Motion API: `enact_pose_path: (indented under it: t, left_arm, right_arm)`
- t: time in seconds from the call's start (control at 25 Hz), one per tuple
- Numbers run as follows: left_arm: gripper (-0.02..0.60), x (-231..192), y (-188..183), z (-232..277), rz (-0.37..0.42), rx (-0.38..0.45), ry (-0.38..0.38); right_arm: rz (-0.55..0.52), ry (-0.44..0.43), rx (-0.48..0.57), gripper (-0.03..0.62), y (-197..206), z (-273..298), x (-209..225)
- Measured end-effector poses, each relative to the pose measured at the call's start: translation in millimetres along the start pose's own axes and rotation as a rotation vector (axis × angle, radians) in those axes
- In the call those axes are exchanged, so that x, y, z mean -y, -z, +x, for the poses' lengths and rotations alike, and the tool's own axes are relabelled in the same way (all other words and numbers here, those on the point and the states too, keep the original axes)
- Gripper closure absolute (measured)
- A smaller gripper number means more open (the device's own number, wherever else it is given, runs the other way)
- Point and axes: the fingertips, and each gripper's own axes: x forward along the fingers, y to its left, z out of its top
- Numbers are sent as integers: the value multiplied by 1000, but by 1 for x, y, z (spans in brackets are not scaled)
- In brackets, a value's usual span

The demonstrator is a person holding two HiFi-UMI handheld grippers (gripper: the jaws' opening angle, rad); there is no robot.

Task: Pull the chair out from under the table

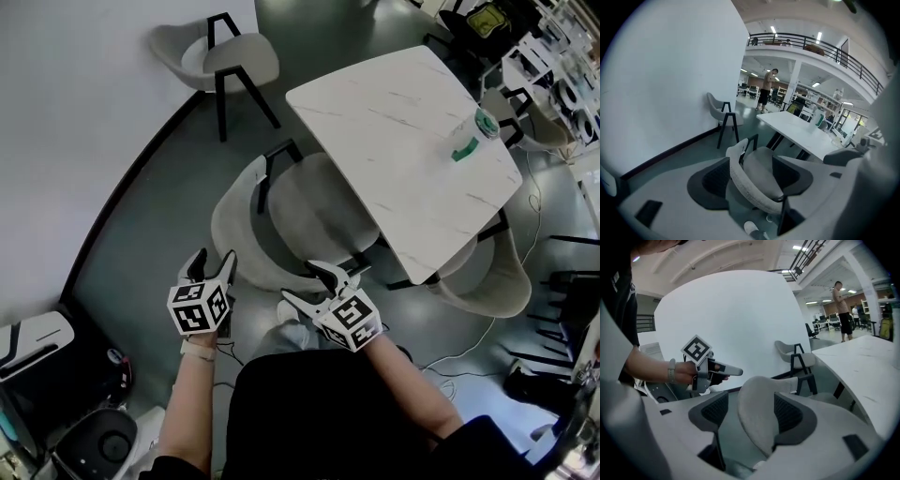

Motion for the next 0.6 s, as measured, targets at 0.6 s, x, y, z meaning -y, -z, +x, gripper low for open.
enact_pose_path:
  t: [0.6]
  left_arm:
    - [295, -24, 22, 82, 140, -207, -105]
  right_arm:
    - [-37, -128, -284, 276, 87, 76, -10]
